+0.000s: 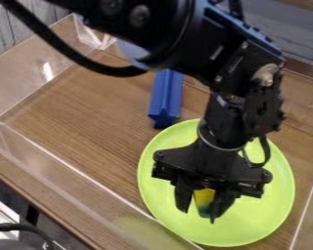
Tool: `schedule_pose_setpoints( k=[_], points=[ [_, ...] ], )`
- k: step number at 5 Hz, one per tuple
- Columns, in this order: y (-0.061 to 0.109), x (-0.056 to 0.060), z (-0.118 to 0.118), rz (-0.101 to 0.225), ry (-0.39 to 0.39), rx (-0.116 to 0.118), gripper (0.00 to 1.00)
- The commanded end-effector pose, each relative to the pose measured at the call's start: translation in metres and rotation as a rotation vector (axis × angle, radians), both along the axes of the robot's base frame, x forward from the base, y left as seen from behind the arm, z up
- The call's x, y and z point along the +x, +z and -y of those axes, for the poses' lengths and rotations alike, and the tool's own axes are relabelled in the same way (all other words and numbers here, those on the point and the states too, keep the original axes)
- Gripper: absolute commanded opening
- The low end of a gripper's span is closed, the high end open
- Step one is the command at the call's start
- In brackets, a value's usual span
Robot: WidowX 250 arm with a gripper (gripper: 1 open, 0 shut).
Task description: Put the banana in the green plate
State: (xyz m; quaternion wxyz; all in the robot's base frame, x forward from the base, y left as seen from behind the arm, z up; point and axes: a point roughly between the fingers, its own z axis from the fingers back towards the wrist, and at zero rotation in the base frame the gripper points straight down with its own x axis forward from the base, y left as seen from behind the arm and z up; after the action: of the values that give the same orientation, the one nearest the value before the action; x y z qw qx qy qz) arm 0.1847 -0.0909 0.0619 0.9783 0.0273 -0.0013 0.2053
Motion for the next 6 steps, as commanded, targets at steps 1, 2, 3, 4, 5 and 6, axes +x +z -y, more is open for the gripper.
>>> schedule_pose_setpoints(
  k=[1,2,3,4,5,6],
  points=[
    [0.002,0.013,0.011,0.037,-0.031,-0.023,1.00],
    [-0.001,0.022,0.016,0.034,-0.057,-0.032,1.00],
    [0.002,0.027,0.008,0.029,-0.062,-0.039,1.00],
    [0.008,0.031,-0.001,0.025,-0.068,-0.049,1.00],
    [0.029,0.047,-0.013,0.036,-0.039,-0.073,1.00],
    [0.060,0.070,-0.027,0.068,-0.010,-0.102,1.00]
  ],
)
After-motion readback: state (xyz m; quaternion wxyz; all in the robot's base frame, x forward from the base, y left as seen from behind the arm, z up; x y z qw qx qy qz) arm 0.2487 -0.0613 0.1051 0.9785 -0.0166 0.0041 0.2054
